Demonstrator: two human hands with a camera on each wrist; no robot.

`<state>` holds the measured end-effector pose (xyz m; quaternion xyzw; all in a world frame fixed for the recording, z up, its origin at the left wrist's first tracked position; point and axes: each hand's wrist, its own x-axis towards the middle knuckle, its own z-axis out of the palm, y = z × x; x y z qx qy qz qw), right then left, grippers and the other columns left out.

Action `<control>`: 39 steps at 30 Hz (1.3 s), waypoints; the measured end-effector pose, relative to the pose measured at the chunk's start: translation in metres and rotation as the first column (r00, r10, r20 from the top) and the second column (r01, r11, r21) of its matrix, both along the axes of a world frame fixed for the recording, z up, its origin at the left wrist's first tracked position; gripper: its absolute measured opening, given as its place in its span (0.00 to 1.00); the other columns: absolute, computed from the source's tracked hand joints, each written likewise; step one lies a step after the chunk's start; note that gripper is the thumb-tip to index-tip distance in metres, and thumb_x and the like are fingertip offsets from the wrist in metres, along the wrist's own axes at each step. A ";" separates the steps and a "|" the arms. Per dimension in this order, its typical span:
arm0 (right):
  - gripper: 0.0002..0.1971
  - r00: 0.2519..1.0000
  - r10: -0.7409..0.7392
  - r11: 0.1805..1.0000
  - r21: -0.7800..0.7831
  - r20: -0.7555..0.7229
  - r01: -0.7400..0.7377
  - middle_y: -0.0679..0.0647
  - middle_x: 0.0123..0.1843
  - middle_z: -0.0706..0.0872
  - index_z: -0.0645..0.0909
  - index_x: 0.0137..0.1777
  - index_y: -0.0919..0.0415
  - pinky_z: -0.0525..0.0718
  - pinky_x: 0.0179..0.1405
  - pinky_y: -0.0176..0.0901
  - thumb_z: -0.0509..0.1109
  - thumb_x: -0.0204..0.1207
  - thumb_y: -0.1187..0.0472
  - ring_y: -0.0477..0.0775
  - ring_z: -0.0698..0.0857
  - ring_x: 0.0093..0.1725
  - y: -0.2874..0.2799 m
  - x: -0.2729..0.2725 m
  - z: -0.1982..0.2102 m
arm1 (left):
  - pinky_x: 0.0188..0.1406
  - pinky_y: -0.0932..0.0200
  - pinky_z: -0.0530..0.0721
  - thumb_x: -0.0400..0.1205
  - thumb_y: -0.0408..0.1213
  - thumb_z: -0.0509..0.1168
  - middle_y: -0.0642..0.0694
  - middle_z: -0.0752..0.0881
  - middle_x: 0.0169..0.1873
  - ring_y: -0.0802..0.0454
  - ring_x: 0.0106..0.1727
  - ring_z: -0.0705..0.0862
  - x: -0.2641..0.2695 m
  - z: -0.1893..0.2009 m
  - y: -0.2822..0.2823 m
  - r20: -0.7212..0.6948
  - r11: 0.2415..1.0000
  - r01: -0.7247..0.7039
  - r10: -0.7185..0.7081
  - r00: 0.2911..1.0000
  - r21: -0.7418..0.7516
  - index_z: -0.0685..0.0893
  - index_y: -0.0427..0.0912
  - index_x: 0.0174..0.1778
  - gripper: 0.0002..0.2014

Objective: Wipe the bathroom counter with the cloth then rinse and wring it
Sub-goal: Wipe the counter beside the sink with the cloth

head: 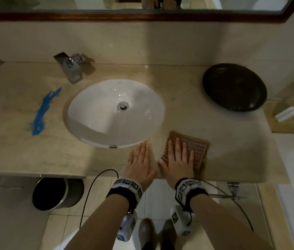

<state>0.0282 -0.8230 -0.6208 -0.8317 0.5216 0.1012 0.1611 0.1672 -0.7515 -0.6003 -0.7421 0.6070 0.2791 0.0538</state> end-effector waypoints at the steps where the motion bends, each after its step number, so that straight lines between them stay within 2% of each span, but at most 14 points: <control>1: 0.44 1.000 0.002 1.000 0.009 0.000 -0.002 0.57 0.85 0.30 0.28 0.82 0.54 0.31 0.78 0.64 0.17 0.68 0.31 0.62 0.34 0.84 0.008 -0.002 0.001 | 0.82 0.44 0.34 0.84 0.52 0.42 0.43 0.26 0.80 0.49 0.80 0.25 0.000 0.001 0.000 -0.006 1.000 0.002 -0.002 1.000 0.003 0.30 0.38 0.81 0.37; 3: 0.41 1.000 -0.022 1.000 0.019 0.006 0.022 0.57 0.85 0.30 0.27 0.82 0.54 0.29 0.77 0.64 0.21 0.71 0.32 0.63 0.34 0.83 0.012 0.000 0.000 | 0.82 0.44 0.35 0.84 0.53 0.39 0.43 0.26 0.80 0.49 0.80 0.25 0.000 0.003 -0.002 -0.018 1.000 0.001 -0.001 1.000 0.004 0.30 0.38 0.81 0.37; 6: 0.40 0.999 -0.049 0.998 -0.036 0.004 0.049 0.57 0.86 0.38 0.37 0.85 0.53 0.32 0.77 0.65 0.31 0.75 0.33 0.64 0.40 0.84 -0.004 0.014 -0.003 | 0.82 0.44 0.34 0.85 0.50 0.41 0.42 0.28 0.81 0.50 0.80 0.25 0.001 0.004 -0.002 -0.025 1.000 -0.004 0.004 1.000 0.003 0.31 0.38 0.82 0.36; 9: 0.38 0.998 -0.064 0.998 -0.020 -0.016 0.064 0.55 0.85 0.33 0.33 0.84 0.52 0.30 0.78 0.65 0.39 0.79 0.34 0.62 0.35 0.84 -0.025 0.030 -0.004 | 0.81 0.45 0.32 0.78 0.53 0.34 0.42 0.27 0.80 0.49 0.79 0.24 0.002 0.003 -0.002 0.007 1.000 0.014 -0.014 1.000 0.013 0.30 0.38 0.81 0.38; 12: 0.39 0.999 -0.036 0.999 0.000 -0.021 0.036 0.56 0.86 0.34 0.33 0.84 0.52 0.32 0.78 0.64 0.34 0.77 0.33 0.62 0.36 0.84 -0.023 0.029 -0.001 | 0.82 0.46 0.32 0.77 0.52 0.33 0.43 0.27 0.80 0.50 0.79 0.24 0.003 0.004 -0.003 -0.019 1.000 0.010 -0.010 1.000 0.013 0.30 0.39 0.81 0.38; 16: 0.39 1.000 -0.016 0.999 0.040 -0.016 0.017 0.62 0.83 0.62 0.58 0.83 0.58 0.52 0.74 0.68 0.31 0.80 0.36 0.68 0.64 0.80 0.015 0.018 0.003 | 0.82 0.47 0.32 0.78 0.56 0.32 0.44 0.28 0.81 0.53 0.78 0.25 0.006 0.006 -0.003 -0.047 1.000 0.003 -0.002 0.999 0.003 0.33 0.39 0.82 0.39; 18: 0.37 0.999 -0.041 0.997 0.070 -0.006 0.042 0.62 0.82 0.66 0.60 0.82 0.58 0.56 0.73 0.68 0.32 0.82 0.38 0.67 0.66 0.78 0.025 0.020 0.003 | 0.81 0.48 0.31 0.78 0.56 0.33 0.43 0.29 0.81 0.53 0.78 0.24 0.007 0.005 -0.004 -0.039 1.000 0.012 -0.012 0.999 -0.001 0.33 0.39 0.82 0.39; 22: 0.38 0.999 -0.036 0.998 0.044 -0.020 0.037 0.60 0.85 0.58 0.55 0.84 0.56 0.50 0.76 0.67 0.33 0.79 0.35 0.67 0.61 0.82 0.006 0.031 0.002 | 0.80 0.49 0.30 0.83 0.50 0.41 0.44 0.29 0.81 0.53 0.78 0.25 0.008 0.004 -0.004 -0.058 1.000 0.000 -0.001 0.998 -0.013 0.34 0.40 0.83 0.36; 24: 0.41 0.999 -0.017 0.999 0.038 -0.031 0.018 0.56 0.86 0.40 0.40 0.85 0.51 0.37 0.79 0.66 0.30 0.74 0.32 0.64 0.44 0.85 -0.016 0.041 0.003 | 0.80 0.49 0.30 0.78 0.54 0.34 0.43 0.30 0.82 0.51 0.79 0.25 0.008 0.000 -0.004 -0.039 1.000 0.010 -0.010 0.999 -0.002 0.33 0.40 0.83 0.38; 26: 0.38 0.999 -0.028 1.000 0.009 -0.039 0.028 0.53 0.85 0.30 0.32 0.84 0.50 0.32 0.79 0.65 0.33 0.77 0.32 0.61 0.34 0.84 -0.034 0.050 0.002 | 0.79 0.49 0.30 0.77 0.54 0.33 0.43 0.30 0.82 0.50 0.80 0.26 0.008 -0.002 -0.005 -0.005 1.000 0.011 -0.011 1.000 -0.011 0.33 0.40 0.82 0.39; 29: 0.38 1.000 -0.010 1.000 0.029 -0.006 0.010 0.53 0.85 0.31 0.32 0.83 0.50 0.32 0.80 0.63 0.34 0.78 0.32 0.60 0.35 0.84 -0.033 0.048 0.002 | 0.79 0.48 0.29 0.84 0.50 0.39 0.44 0.29 0.81 0.49 0.80 0.26 0.006 -0.003 -0.004 -0.010 1.000 0.004 -0.004 1.000 -0.017 0.33 0.40 0.82 0.35; 34: 0.36 1.000 0.011 0.997 0.079 0.014 -0.012 0.59 0.83 0.62 0.57 0.83 0.56 0.53 0.75 0.67 0.35 0.81 0.36 0.65 0.62 0.80 -0.001 0.027 0.000 | 0.79 0.49 0.27 0.82 0.51 0.40 0.45 0.29 0.81 0.50 0.80 0.25 0.002 -0.008 -0.003 0.010 0.997 -0.033 0.034 0.999 -0.064 0.31 0.41 0.82 0.36; 36: 0.36 1.000 0.026 0.996 0.081 0.015 -0.027 0.58 0.85 0.57 0.54 0.84 0.54 0.50 0.76 0.66 0.36 0.80 0.35 0.65 0.60 0.82 -0.012 0.028 0.002 | 0.80 0.49 0.28 0.84 0.51 0.41 0.45 0.27 0.81 0.50 0.80 0.24 0.000 -0.006 -0.002 0.020 0.996 -0.044 0.045 0.999 -0.072 0.29 0.42 0.80 0.35; 39: 0.38 0.999 0.032 1.000 0.002 -0.003 -0.032 0.52 0.86 0.35 0.34 0.84 0.48 0.33 0.79 0.62 0.34 0.76 0.33 0.60 0.39 0.85 -0.055 0.038 0.002 | 0.79 0.48 0.26 0.80 0.55 0.36 0.43 0.23 0.78 0.47 0.78 0.21 -0.001 -0.004 -0.003 0.050 0.998 -0.003 0.006 0.999 -0.059 0.25 0.39 0.77 0.38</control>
